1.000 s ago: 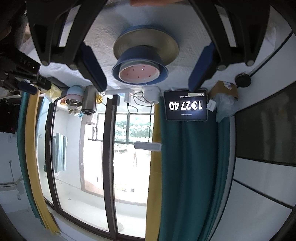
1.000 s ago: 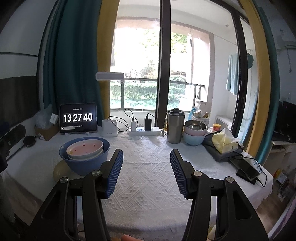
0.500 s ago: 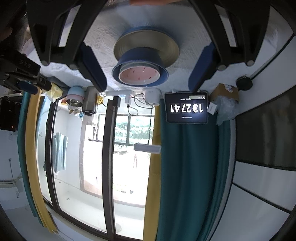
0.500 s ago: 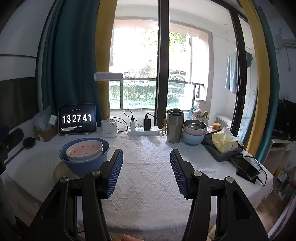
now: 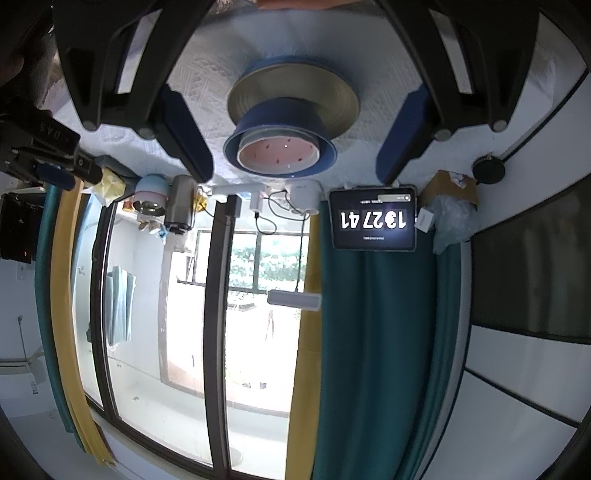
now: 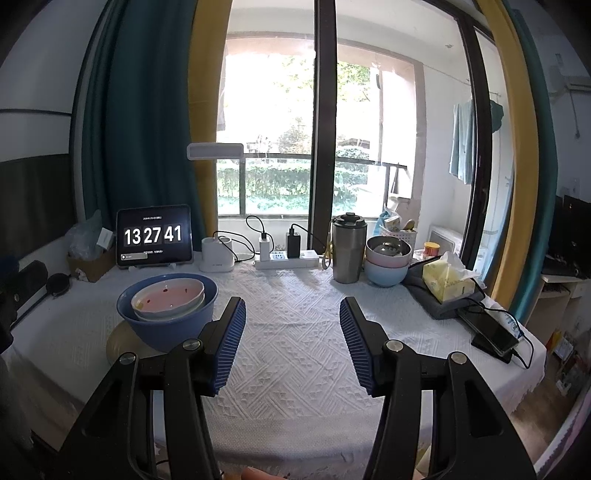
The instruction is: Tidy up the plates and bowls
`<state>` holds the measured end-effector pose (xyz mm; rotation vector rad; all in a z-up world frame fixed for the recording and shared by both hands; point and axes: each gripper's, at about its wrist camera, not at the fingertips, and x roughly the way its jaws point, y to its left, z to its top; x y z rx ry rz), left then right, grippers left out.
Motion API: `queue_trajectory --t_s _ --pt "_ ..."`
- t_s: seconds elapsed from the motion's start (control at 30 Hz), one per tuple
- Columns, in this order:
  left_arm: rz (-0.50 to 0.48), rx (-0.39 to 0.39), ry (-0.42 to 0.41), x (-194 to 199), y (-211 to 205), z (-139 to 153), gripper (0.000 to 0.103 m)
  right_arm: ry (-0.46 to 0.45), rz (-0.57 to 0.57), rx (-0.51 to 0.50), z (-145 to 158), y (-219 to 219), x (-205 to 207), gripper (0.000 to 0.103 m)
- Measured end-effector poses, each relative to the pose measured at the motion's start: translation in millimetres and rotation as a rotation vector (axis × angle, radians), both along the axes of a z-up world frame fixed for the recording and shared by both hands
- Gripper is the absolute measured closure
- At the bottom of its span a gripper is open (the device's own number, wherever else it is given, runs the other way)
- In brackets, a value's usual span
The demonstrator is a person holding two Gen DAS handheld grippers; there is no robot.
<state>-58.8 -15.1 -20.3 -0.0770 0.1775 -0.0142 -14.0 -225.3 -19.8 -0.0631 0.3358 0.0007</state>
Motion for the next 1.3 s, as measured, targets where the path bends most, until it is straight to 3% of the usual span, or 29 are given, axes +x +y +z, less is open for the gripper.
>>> queue_trajectory --t_s 1.3 --pt "-0.013 -0.007 0.02 -1.0 -1.3 -1.8 0.012 0.014 0.002 0.001 -5.1 0.4 2.2 0.047"
